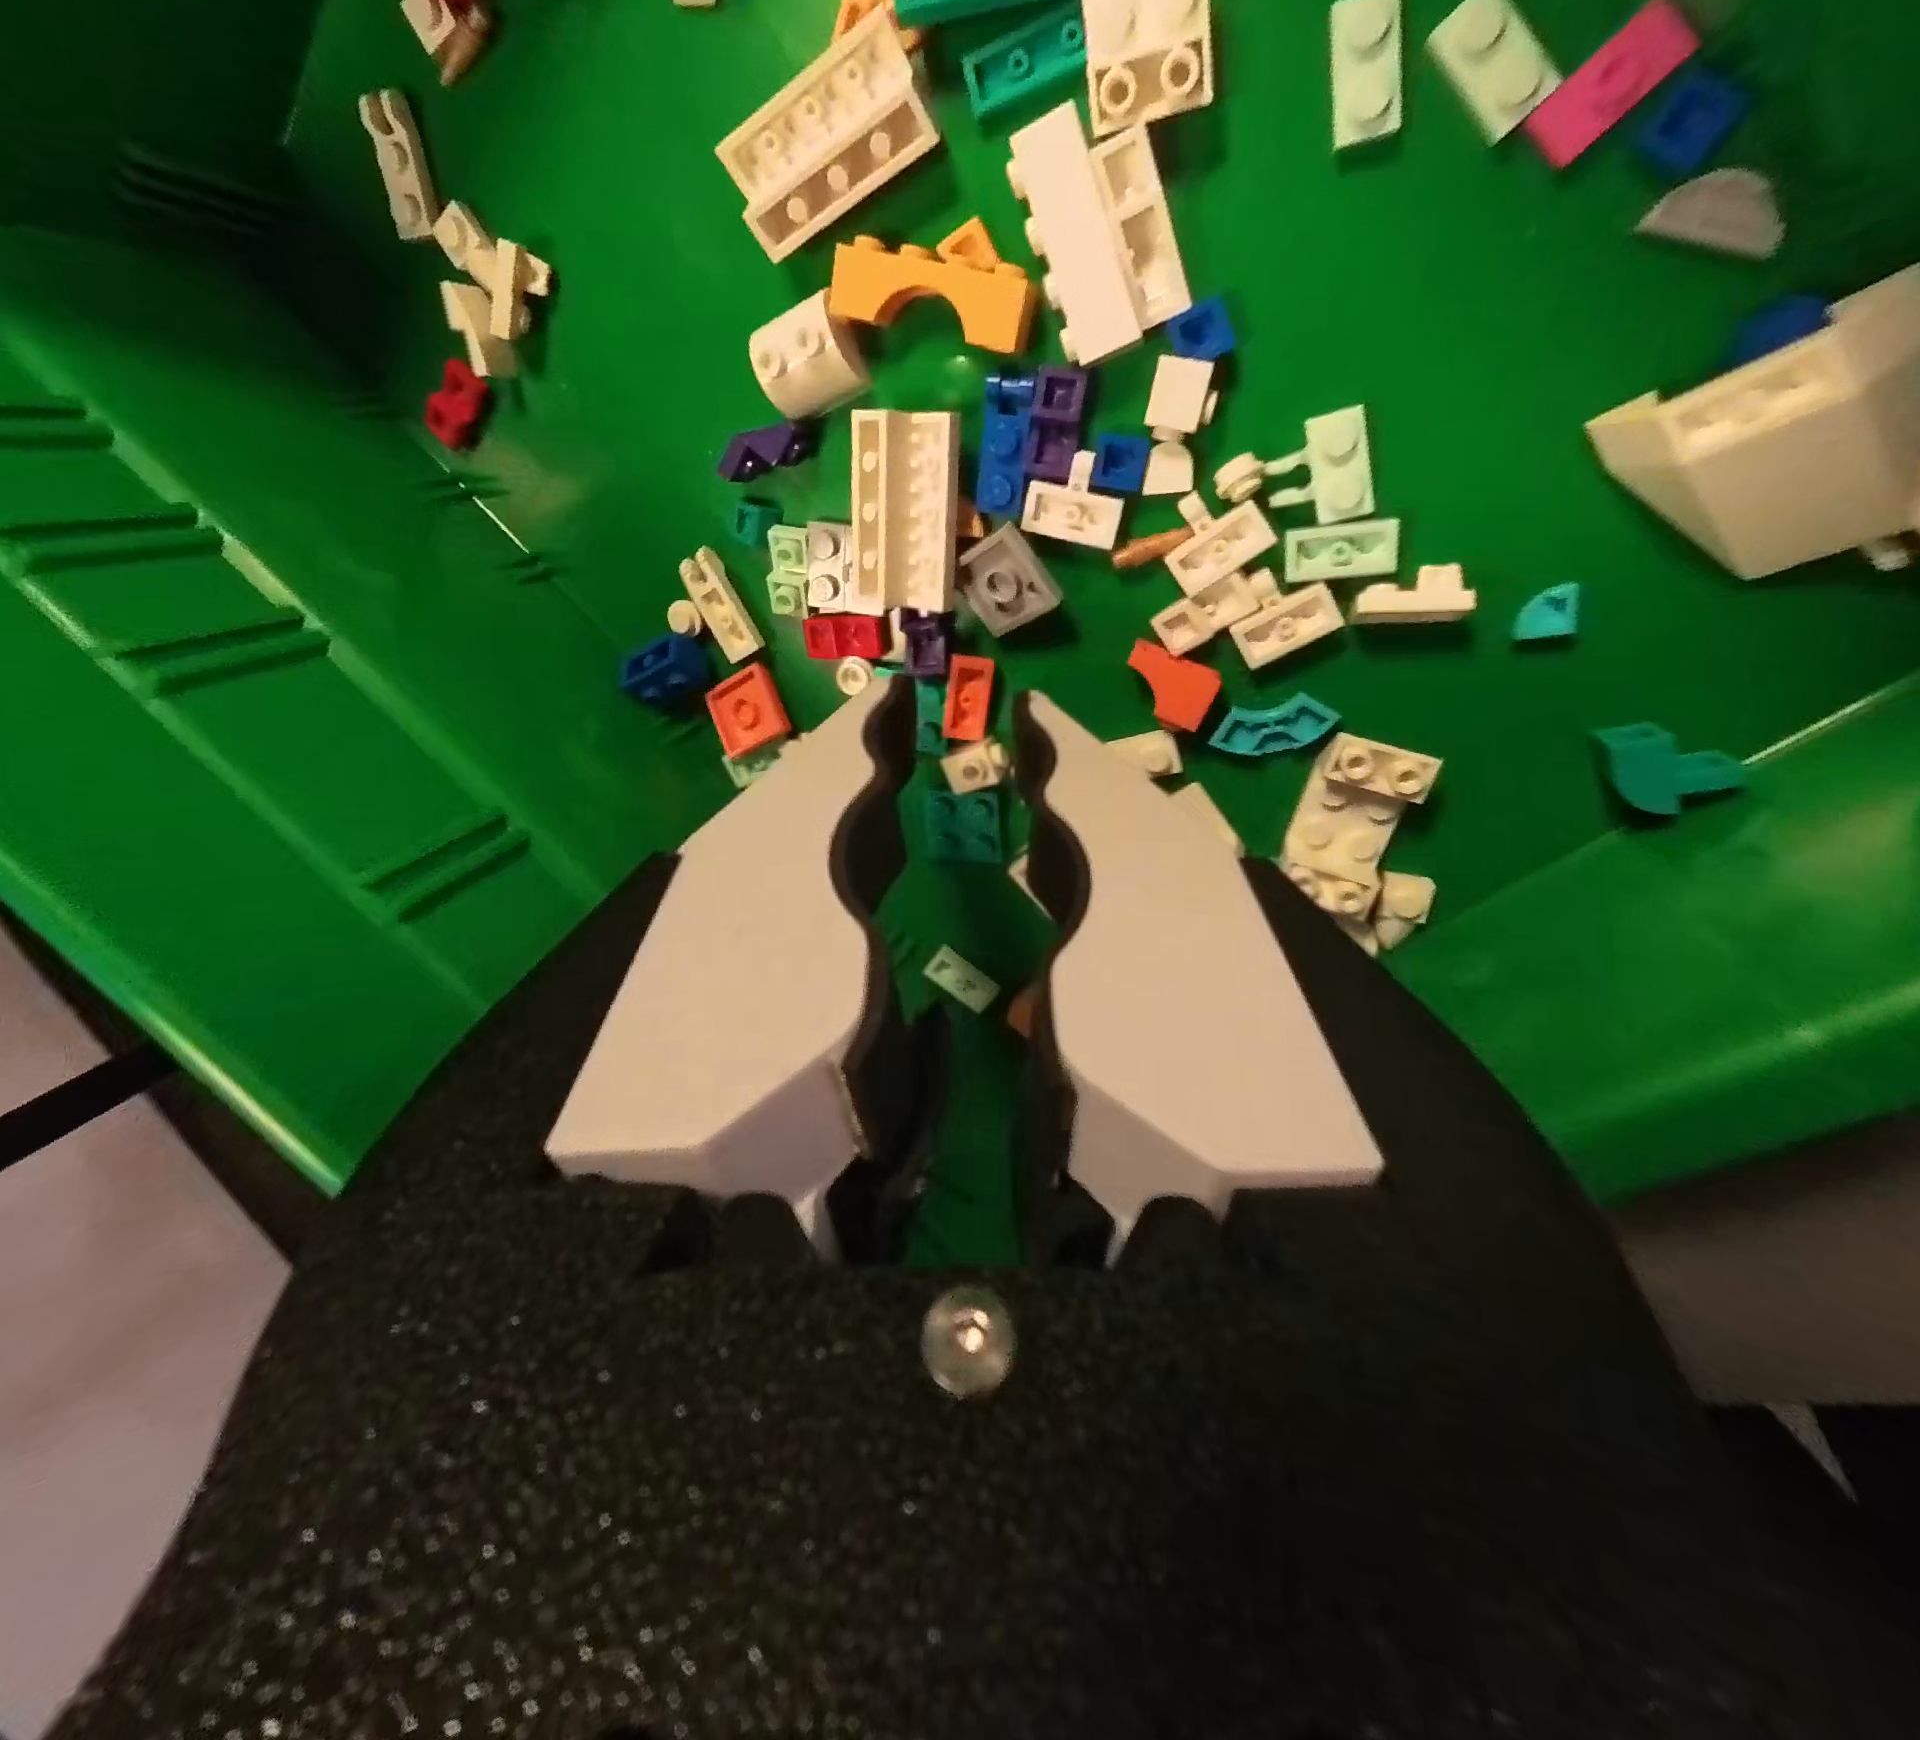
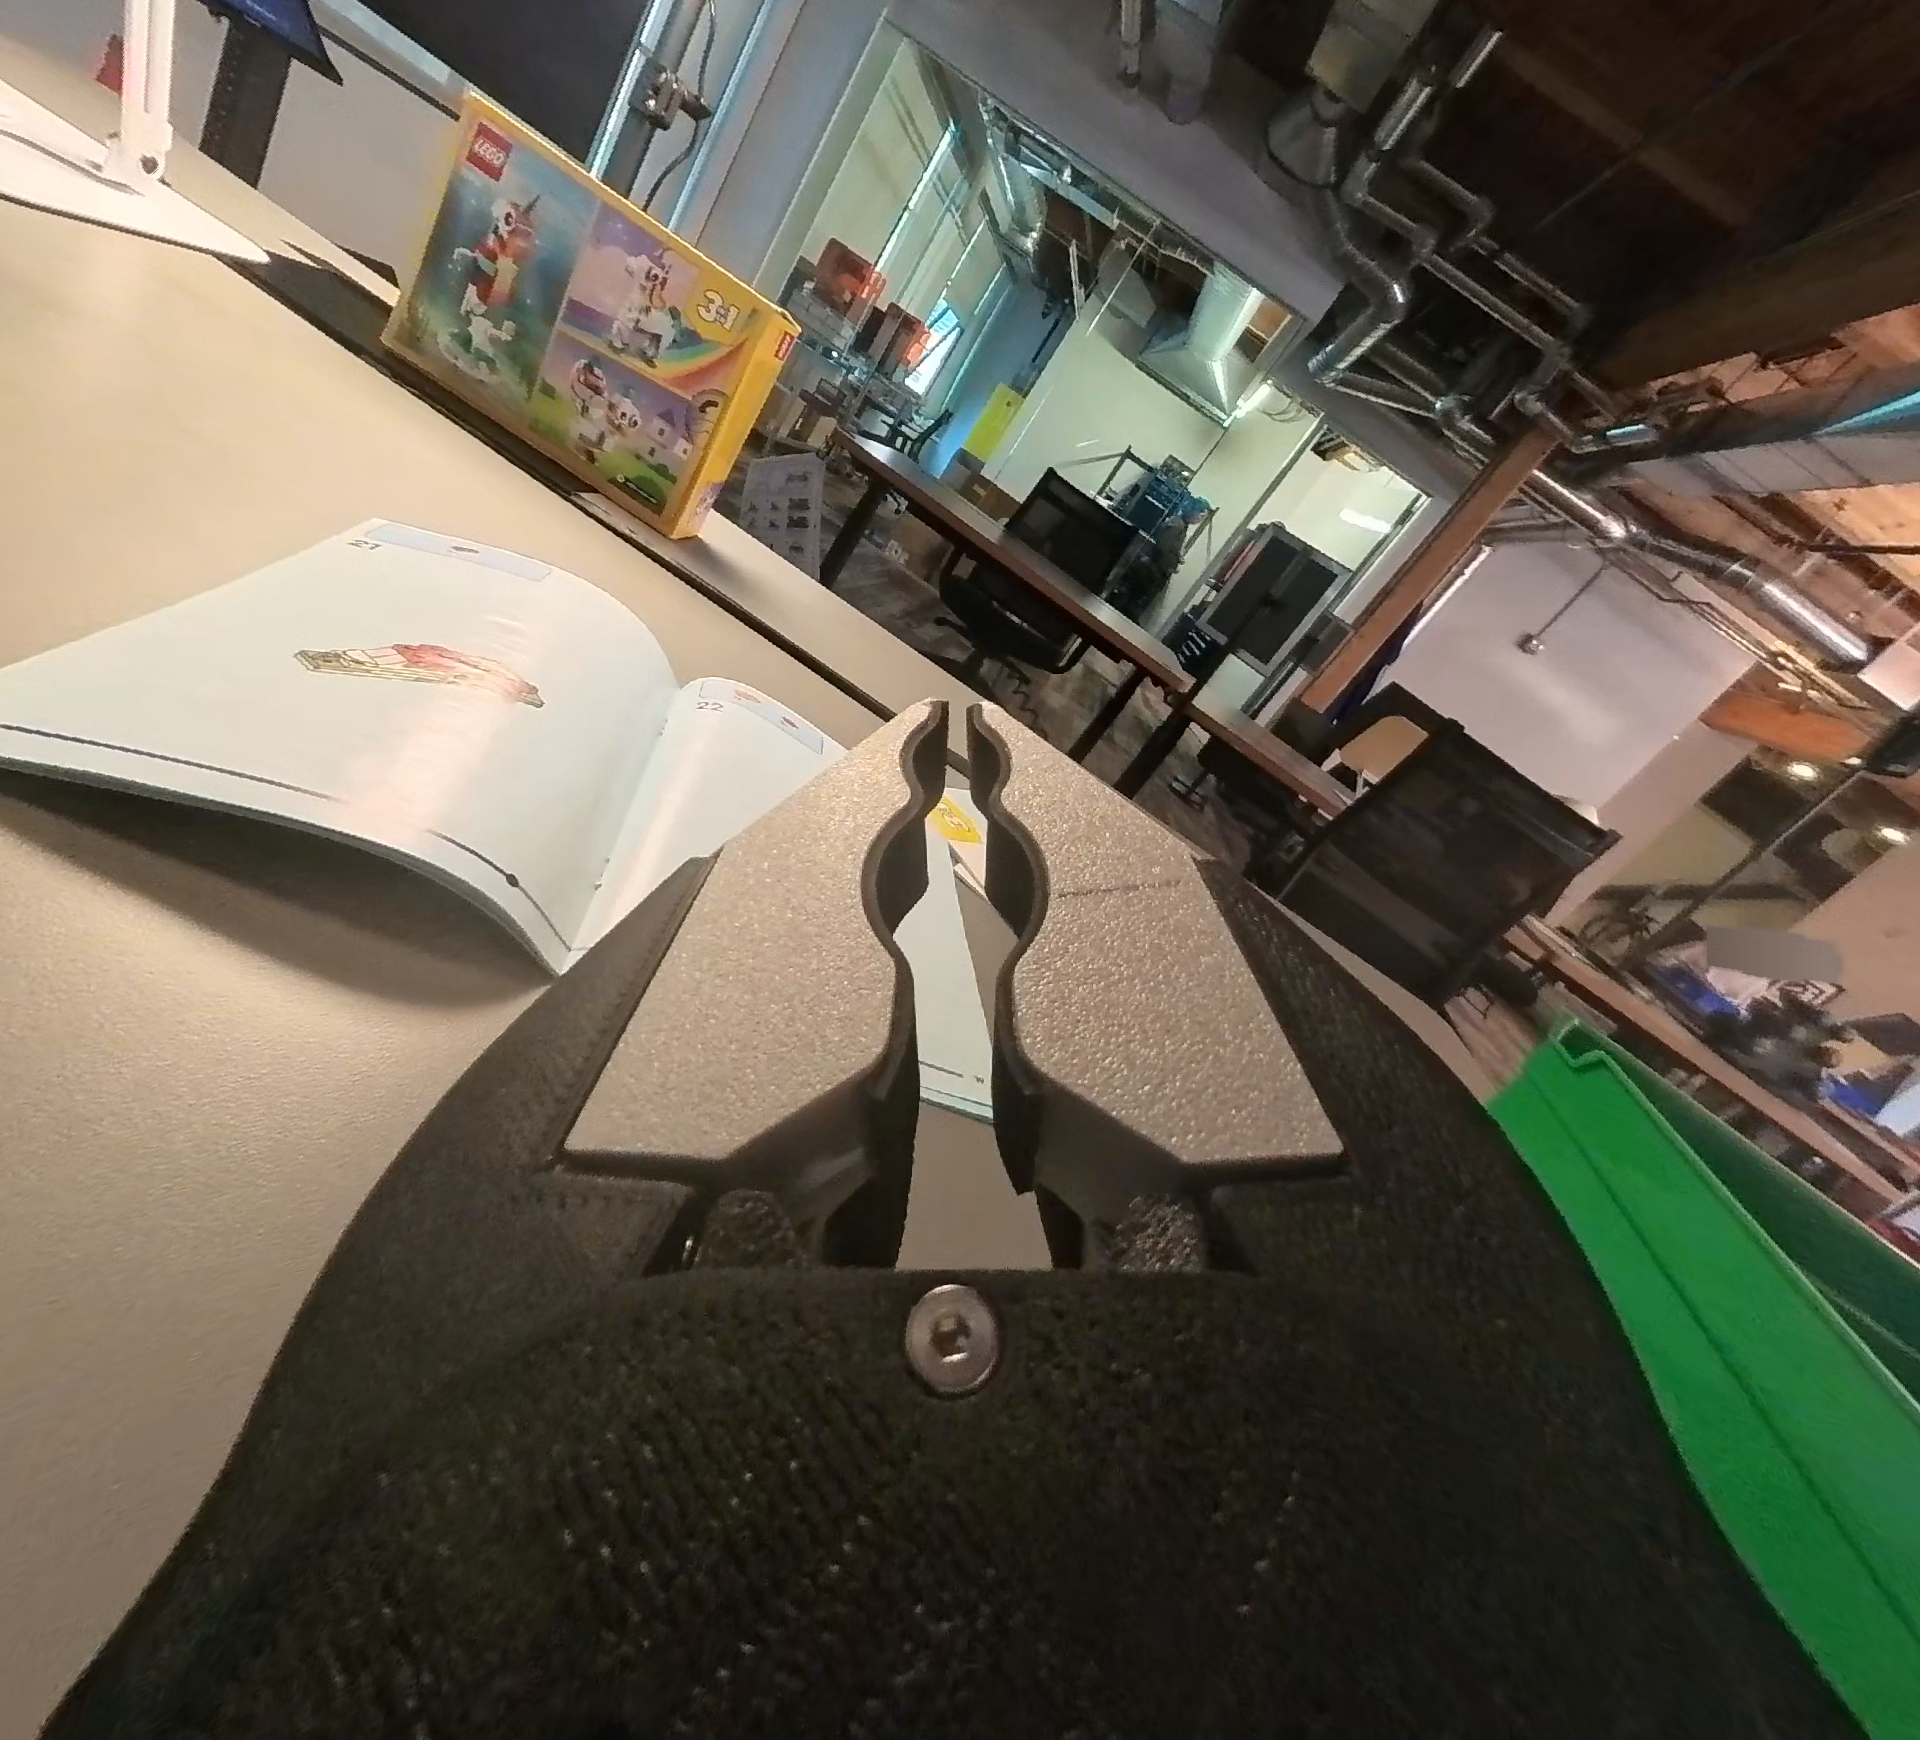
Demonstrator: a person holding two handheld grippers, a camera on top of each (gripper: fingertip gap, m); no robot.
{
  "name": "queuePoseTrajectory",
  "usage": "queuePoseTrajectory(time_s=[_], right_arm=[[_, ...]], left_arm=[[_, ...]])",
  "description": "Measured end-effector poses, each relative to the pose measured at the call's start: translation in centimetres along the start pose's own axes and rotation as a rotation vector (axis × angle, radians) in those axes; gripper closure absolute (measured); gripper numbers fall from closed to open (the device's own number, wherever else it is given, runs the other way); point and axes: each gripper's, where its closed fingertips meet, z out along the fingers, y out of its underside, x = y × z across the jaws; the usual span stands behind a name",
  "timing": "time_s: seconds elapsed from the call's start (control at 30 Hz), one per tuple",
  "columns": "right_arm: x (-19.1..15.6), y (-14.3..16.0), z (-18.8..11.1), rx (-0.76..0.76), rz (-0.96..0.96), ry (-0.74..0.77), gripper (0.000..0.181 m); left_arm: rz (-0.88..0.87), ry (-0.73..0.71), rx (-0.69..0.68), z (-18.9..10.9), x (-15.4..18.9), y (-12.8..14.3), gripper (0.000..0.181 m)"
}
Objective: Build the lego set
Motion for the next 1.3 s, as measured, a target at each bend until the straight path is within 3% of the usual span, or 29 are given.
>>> queuePoseTrajectory(time_s=[0.03,0.27,0.37,0.47,0.6,0.73,0.9,1.03,1.13,1.3], right_arm=[[0.0,0.0,0.0,0.000,0.000,0.000,0.179],[-0.2,0.0,0.0,-0.001,-0.010,-0.009,0.179],[-0.2,0.0,0.0,-0.001,-0.013,-0.011,0.179],[-0.2,0.0,0.0,-0.001,-0.013,-0.010,0.179],[-0.3,0.0,0.0,-0.001,-0.015,-0.013,0.180],[-0.3,0.0,0.0,0.002,-0.013,-0.016,0.180],[-0.4,0.0,0.0,0.002,-0.015,-0.018,0.180],[-0.2,0.0,0.0,0.004,-0.009,-0.011,0.180],[-0.2,0.1,-0.1,0.000,-0.017,-0.006,0.180],[0.2,0.3,0.0,-0.020,-0.036,0.020,0.180]], left_arm=[[0.002,-0.005,-0.009,0.2,0.0,0.1,0.165],[-0.022,-0.010,-0.026,0.2,-0.2,0.3,0.173],[-0.073,-0.042,0.040,-0.3,-0.9,-0.4,0.176],[-0.238,0.030,0.358,-3.1,-1.2,-4.3,0.176],[-0.481,0.354,0.791,-9.4,-0.9,-8.2,0.176],[-0.591,0.581,0.923,-11.9,-0.9,-8.7,0.177],[-0.552,0.603,0.885,-11.7,0.0,-8.6,0.176],[-0.338,0.481,0.633,-8.1,3.0,-7.8,0.176],[-0.184,0.482,0.520,-6.5,5.5,-7.9,0.176],[-0.064,0.382,0.332,-3.2,5.7,-6.9,0.176]])
